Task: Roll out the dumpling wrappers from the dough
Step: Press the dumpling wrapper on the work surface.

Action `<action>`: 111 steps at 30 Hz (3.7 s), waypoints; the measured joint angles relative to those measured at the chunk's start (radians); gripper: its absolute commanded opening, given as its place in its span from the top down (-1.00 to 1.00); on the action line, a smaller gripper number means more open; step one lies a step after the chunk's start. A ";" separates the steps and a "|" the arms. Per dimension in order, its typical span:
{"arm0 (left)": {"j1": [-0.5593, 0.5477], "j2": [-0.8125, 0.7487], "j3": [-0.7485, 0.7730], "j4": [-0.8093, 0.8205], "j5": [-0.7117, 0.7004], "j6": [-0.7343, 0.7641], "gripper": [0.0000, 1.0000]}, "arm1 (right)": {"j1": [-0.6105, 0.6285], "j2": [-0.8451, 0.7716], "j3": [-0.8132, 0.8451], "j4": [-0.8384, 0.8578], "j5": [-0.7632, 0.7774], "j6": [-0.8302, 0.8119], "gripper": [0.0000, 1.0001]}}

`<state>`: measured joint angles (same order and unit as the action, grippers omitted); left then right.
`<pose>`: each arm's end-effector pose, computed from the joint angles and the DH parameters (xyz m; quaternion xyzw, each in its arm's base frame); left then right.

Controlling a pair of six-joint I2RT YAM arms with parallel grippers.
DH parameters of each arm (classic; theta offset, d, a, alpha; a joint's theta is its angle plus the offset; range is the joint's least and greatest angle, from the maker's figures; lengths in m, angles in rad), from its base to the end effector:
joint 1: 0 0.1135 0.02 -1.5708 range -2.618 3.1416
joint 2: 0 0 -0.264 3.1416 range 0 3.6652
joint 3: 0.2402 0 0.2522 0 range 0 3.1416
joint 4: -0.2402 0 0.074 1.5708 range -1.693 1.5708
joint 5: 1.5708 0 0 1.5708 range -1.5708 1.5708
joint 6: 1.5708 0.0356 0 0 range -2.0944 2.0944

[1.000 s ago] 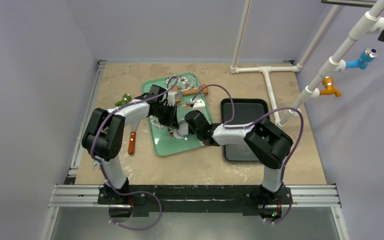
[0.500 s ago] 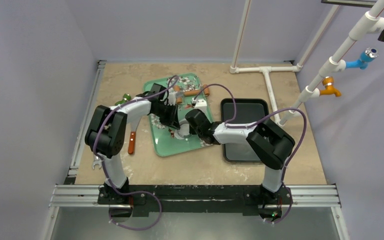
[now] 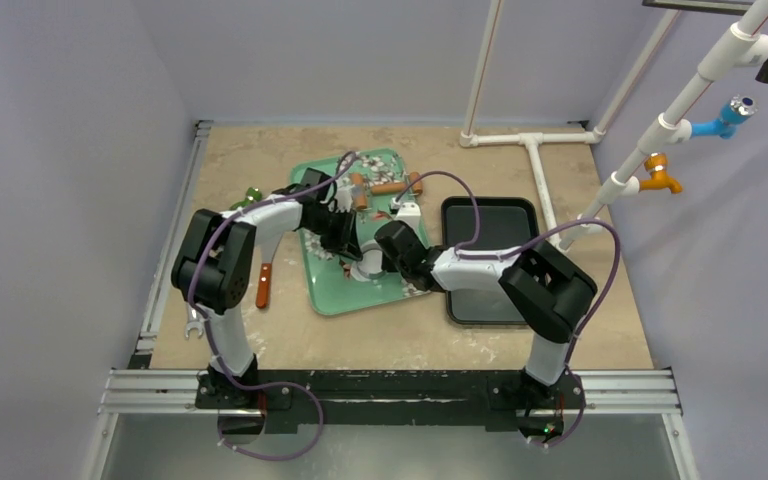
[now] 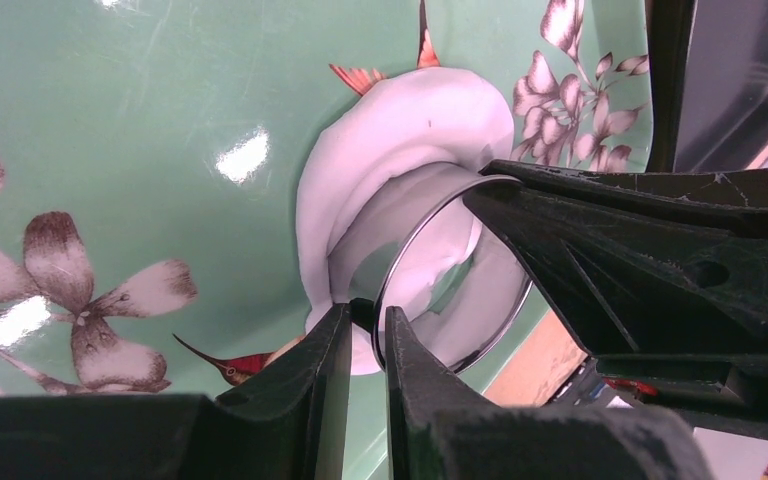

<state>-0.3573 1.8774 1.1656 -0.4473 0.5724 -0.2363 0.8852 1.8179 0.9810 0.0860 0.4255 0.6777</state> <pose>0.3361 -0.1461 0.1554 0.1144 0.9339 -0.3216 0.1067 0.2463 0.2779 0.1552 -0.0091 0.9004 0.1369 0.4130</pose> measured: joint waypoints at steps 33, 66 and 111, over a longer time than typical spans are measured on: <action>-0.011 0.008 0.000 -0.013 0.039 -0.007 1.00 | 0.023 -0.019 0.008 -0.087 0.024 0.038 1.00; -0.016 -0.044 -0.060 0.030 0.021 0.029 1.00 | -0.005 0.060 0.188 -0.305 -0.021 -0.042 1.00; -0.032 0.097 0.188 -0.250 0.026 0.145 1.00 | 0.053 0.012 0.136 -0.342 0.038 0.047 1.00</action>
<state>-0.3889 1.9739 1.3540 -0.6971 0.5987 -0.0917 0.9382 1.8301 1.1172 -0.2558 0.4633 0.7250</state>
